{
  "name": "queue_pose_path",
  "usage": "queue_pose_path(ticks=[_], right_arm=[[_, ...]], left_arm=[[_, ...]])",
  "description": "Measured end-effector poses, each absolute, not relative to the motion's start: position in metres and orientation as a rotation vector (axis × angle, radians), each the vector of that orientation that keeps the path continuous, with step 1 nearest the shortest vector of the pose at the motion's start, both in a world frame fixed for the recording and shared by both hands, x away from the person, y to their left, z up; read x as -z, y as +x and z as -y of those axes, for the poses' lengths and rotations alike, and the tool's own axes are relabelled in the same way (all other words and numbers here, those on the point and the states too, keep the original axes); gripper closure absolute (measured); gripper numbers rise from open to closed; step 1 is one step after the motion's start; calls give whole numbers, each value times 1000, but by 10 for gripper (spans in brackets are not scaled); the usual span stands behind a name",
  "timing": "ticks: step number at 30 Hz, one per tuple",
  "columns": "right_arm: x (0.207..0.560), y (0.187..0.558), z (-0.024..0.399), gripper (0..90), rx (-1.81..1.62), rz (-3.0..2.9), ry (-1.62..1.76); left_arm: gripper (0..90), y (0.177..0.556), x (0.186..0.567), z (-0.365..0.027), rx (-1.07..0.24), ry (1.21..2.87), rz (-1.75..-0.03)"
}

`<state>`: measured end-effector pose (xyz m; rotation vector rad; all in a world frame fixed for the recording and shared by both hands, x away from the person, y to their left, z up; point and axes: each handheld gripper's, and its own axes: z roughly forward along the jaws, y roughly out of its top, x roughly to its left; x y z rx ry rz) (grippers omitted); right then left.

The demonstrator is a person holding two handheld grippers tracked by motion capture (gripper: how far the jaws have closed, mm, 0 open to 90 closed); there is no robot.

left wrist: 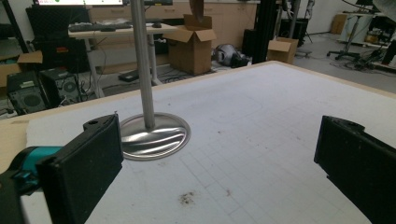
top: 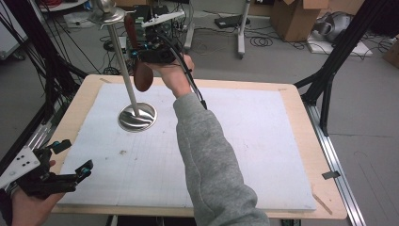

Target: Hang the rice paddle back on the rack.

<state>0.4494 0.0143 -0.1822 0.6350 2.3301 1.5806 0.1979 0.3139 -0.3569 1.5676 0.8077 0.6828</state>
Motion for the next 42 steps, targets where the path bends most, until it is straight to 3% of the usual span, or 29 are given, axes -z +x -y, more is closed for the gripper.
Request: queue_pose_path(ticks=[28,40,42], right_arm=[[190,452,-26,754,-1620,-2314,626],[206,441,-16,392,-1612,-2294,615],[210,436,-14,284,-1591,-2284,582]], left_arm=[[18,195,356,-323,-700,1554,-831],[18,195,356,-326,-703,1546,-835],[18,197,355,-325,-693,1533,-843]])
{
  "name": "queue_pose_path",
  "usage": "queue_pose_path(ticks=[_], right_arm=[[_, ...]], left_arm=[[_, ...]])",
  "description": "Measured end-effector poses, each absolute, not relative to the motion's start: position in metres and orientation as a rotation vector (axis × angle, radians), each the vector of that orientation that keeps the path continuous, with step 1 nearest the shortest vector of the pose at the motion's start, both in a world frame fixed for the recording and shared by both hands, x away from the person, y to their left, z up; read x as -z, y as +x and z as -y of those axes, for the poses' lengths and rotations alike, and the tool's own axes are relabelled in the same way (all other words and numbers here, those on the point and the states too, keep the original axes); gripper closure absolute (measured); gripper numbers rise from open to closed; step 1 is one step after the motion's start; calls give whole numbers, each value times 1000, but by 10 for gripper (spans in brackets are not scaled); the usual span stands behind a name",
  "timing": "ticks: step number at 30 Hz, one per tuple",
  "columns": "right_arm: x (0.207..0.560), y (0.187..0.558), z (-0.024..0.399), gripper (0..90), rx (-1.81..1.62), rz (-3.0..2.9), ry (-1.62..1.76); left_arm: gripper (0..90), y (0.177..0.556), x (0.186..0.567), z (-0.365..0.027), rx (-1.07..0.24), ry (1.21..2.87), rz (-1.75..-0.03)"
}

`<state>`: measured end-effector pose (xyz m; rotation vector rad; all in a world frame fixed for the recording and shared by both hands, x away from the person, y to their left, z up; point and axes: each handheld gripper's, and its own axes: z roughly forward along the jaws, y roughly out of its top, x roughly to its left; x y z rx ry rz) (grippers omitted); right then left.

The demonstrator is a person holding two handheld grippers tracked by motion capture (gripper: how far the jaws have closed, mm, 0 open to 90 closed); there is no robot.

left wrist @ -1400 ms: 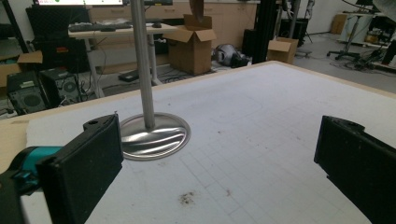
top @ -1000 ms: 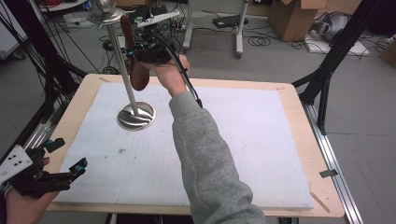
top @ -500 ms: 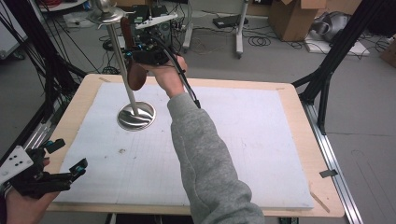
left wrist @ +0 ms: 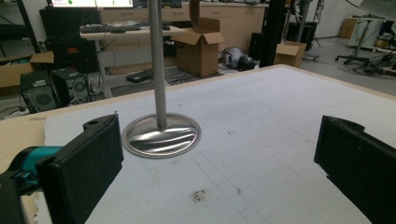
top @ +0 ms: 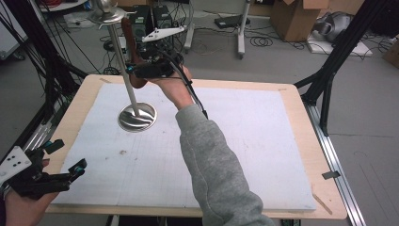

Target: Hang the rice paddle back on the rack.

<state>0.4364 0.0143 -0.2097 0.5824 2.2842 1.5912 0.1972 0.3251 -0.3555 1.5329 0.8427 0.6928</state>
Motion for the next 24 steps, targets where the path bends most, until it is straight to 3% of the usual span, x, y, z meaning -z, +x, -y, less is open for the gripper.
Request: queue_pose_path(ticks=[1,5,9,10,24], right_arm=[[210,436,-14,284,-1591,-2284,582],[215,430,-13,137,-1564,-2262,615],[215,426,-10,84,-1561,-2252,601],[215,424,-8,18,-1558,-2253,604],[221,413,24,2,-1561,-2214,696]], left_arm=[[18,197,355,-325,-693,1533,-843],[18,202,354,-320,-663,1515,-827],[18,206,354,-314,-661,1534,-812],[18,207,354,-313,-663,1537,-812],[18,218,354,-305,-651,1535,-803]])
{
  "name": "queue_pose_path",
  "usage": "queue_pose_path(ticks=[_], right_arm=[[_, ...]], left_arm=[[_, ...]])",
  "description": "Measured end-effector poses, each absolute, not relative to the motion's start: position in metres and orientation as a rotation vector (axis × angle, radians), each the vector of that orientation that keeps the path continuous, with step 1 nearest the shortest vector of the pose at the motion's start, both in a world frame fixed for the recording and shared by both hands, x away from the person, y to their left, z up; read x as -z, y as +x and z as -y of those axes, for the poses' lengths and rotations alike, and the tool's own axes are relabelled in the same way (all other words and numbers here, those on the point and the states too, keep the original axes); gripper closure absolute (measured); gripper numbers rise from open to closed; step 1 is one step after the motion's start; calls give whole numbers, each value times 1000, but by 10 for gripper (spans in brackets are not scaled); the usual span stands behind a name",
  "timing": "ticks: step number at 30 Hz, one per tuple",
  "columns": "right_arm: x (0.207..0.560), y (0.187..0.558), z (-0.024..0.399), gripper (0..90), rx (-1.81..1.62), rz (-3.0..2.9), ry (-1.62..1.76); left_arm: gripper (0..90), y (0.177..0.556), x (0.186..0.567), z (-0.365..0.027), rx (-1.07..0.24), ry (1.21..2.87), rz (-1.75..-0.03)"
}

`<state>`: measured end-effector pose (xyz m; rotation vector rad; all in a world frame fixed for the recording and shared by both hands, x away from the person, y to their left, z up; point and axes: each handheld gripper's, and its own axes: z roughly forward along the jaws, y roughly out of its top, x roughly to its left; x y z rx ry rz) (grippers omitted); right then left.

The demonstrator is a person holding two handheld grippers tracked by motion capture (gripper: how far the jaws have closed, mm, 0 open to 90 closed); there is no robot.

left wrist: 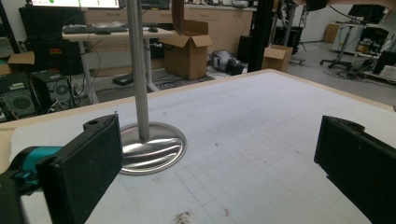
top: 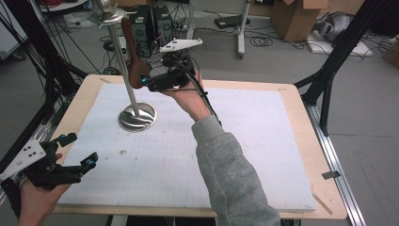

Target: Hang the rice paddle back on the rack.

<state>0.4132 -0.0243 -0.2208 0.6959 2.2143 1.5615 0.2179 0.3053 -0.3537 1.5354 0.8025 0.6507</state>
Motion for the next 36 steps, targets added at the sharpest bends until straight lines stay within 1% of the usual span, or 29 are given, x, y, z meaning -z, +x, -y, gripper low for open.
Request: queue_pose_path(ticks=[8,23,36], right_arm=[[232,406,45,2,-1553,-2232,694],[259,404,98,3,-1665,-2286,721],[271,397,120,3,-1706,-2302,600]], left_arm=[[18,224,352,-301,-639,1527,-789],[18,230,356,-295,-616,1533,-789],[18,231,357,-293,-610,1538,-784]])
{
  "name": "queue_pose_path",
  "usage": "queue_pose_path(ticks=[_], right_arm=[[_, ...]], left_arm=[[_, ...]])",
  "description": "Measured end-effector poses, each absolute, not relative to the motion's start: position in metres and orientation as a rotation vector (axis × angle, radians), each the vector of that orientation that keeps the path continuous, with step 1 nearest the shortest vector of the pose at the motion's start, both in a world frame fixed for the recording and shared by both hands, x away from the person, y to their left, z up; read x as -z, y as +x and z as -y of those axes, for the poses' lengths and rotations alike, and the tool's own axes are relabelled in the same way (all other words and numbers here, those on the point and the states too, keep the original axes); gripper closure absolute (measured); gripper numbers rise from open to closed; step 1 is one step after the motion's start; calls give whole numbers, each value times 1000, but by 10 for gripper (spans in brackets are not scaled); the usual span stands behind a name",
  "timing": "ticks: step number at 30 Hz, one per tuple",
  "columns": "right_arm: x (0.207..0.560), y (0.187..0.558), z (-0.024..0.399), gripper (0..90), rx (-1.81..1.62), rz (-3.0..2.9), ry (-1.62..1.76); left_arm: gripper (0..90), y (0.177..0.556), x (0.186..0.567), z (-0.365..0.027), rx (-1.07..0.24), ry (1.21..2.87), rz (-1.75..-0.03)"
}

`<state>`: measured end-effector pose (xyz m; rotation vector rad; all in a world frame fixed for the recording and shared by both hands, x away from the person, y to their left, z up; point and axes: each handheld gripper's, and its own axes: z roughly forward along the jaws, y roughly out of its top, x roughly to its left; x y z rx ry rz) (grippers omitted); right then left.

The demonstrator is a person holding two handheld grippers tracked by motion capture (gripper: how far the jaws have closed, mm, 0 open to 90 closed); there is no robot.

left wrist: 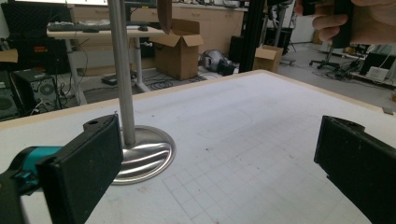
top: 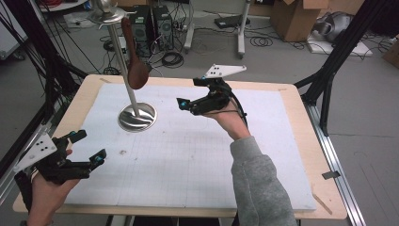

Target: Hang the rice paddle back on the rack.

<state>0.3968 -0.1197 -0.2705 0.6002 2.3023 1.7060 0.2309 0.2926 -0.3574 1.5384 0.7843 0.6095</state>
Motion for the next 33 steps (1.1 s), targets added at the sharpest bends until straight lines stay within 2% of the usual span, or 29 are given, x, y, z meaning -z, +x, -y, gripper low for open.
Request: queue_pose_path(ticks=[16,22,33], right_arm=[[267,384,155,3,-1718,-2263,591],[275,380,179,3,-1719,-2232,635],[290,374,199,3,-1697,-2217,679]], left_arm=[[18,231,357,-288,-596,1546,-771],[18,233,359,-286,-587,1551,-772],[17,235,362,-286,-539,1533,-761]])
